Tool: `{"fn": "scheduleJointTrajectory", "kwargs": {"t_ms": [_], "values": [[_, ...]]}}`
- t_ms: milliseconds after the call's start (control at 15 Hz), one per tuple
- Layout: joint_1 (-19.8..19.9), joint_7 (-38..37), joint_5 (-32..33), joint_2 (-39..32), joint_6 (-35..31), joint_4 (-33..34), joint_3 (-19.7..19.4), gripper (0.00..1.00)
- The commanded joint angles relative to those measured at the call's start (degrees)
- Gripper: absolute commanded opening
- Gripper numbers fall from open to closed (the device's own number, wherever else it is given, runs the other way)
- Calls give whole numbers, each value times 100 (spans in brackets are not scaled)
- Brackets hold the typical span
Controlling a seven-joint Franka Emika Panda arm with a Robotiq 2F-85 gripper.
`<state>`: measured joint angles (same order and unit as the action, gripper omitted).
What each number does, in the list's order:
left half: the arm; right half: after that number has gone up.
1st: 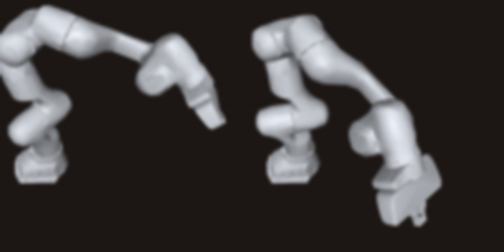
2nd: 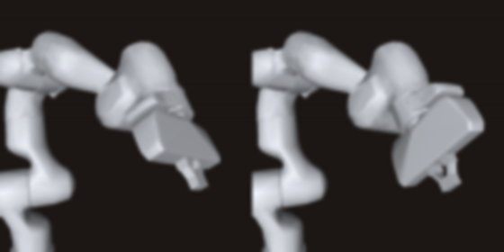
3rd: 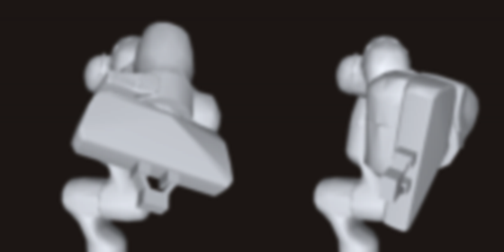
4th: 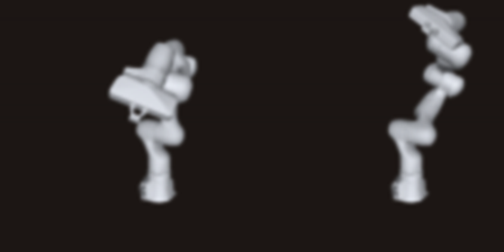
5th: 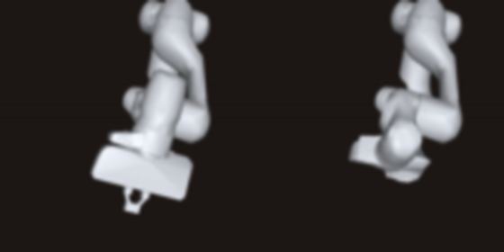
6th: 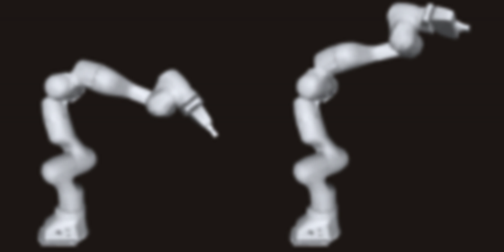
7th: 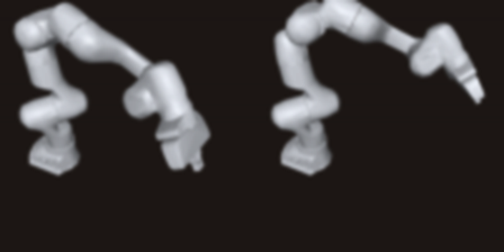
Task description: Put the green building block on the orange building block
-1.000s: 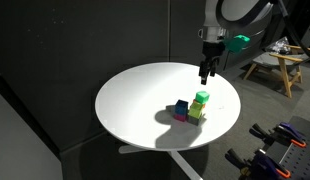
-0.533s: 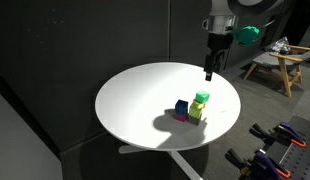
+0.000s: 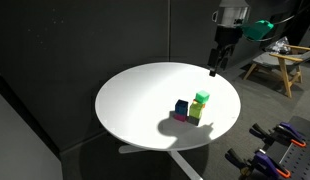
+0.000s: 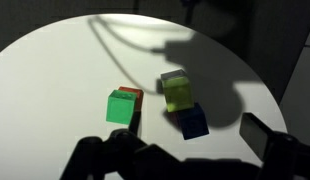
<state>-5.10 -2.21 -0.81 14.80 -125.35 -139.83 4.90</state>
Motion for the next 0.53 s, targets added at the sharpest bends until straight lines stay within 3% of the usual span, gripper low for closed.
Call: {"fn": "scheduleJointTrajectory", "kwargs": {"t_ms": [0, 467], "values": [[118, -441, -14, 345, -147, -253, -7, 100], [163, -464, -1, 232, -97, -185, -10, 100]]}}
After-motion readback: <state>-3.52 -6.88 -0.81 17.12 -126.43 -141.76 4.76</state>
